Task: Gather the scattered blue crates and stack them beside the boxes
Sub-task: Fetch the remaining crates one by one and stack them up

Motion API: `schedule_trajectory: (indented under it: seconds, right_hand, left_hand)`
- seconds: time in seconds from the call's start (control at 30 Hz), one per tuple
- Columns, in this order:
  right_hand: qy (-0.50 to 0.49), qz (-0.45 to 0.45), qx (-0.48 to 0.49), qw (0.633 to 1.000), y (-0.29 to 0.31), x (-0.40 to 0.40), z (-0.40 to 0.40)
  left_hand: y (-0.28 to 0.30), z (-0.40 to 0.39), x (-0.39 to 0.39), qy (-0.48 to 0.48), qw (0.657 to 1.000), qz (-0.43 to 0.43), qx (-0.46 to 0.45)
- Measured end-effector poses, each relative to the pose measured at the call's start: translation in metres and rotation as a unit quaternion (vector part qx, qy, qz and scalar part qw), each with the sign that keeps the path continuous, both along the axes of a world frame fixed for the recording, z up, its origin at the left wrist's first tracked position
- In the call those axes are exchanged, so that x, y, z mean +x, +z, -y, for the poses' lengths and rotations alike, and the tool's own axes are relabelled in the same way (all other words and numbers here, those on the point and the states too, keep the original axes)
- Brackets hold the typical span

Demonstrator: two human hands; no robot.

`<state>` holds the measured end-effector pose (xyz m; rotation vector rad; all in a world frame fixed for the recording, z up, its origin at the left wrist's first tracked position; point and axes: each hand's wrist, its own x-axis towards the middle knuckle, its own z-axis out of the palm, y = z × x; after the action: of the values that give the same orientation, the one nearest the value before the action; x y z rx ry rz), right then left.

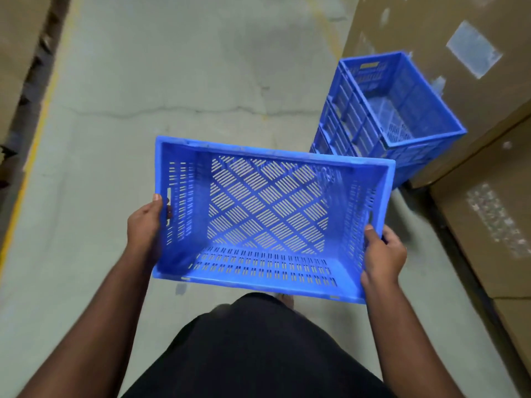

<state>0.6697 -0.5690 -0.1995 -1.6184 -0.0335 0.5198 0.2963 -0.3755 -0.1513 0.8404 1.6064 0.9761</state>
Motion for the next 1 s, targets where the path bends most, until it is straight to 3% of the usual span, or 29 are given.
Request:
schedule_trajectory:
  seconds: [0.23,0.5,0.6,0.77,0.87,1.0]
  right_hand:
    - [-0.010,0.000,0.002,1.000,0.019,0.086,-0.177]
    - [-0.196,0.014,0.037,0.980,0.038,0.158,-0.312]
    - [-0.272,0.026,0.033,0.962,0.058,0.184,-0.334]
    - [-0.367,0.070,0.037,0.927,0.098,0.245,-0.343]
    - [-0.418,0.112,0.023,0.901,0.109,0.294,-0.340]
    - [-0.468,0.134,-0.005,0.873,0.106,0.372,-0.334]
  left_hand:
    - [-0.003,-0.185,0.090,-0.021,0.999,-0.021,0.013]
    - [-0.010,-0.432,0.247,-0.183,0.983,0.009,0.033]
    - [0.014,-0.506,0.324,-0.304,0.949,0.012,0.079]
    - [0.065,-0.574,0.479,-0.498,0.849,0.076,0.158]
    - [0.077,-0.590,0.583,-0.557,0.805,0.107,0.174]
    - [0.080,-0.594,0.717,-0.590,0.777,0.139,0.170]
